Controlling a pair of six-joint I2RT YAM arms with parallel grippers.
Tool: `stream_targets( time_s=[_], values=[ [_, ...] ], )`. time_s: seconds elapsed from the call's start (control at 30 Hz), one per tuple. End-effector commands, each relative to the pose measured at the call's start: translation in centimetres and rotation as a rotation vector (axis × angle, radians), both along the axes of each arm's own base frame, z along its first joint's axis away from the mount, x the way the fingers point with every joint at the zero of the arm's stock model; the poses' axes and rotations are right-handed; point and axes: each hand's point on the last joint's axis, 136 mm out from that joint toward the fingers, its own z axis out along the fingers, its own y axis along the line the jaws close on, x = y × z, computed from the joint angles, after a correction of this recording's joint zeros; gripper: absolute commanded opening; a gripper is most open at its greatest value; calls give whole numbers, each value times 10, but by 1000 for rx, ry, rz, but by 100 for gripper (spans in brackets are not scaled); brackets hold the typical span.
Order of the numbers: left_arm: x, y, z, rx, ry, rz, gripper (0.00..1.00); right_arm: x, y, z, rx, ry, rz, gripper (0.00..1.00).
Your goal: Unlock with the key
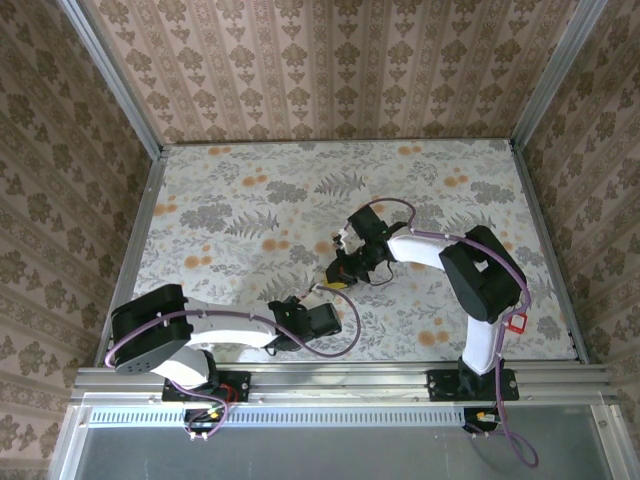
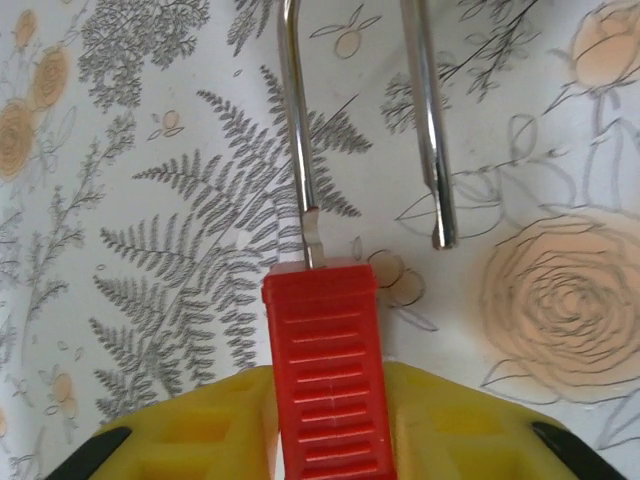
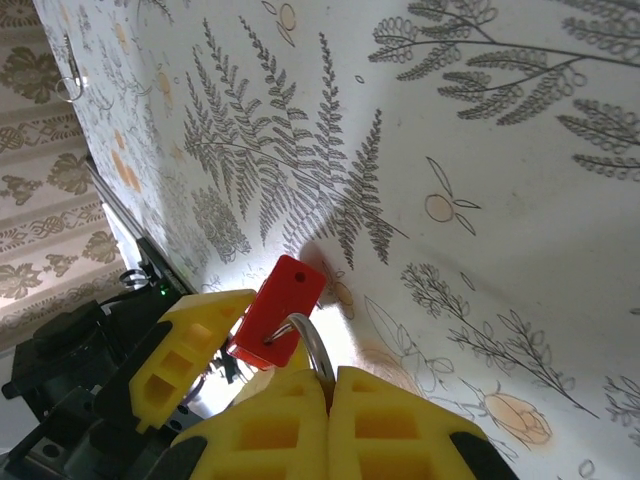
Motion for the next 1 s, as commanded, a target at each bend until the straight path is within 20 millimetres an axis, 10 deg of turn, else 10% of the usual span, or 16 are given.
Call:
stream_targets(
  time_s=[0.0, 0.47, 0.97],
  values=[
    [-8, -17, -4, -75, 41, -35, 36, -1, -10, -6, -60, 18, 19, 0],
    [-16, -34, 48, -385, 94, -7, 74, 6, -9, -10, -65, 5, 83, 0],
    [16, 48, 103, -609, 54, 236, 91, 25, 21, -9, -34, 16, 211, 5]
  ],
)
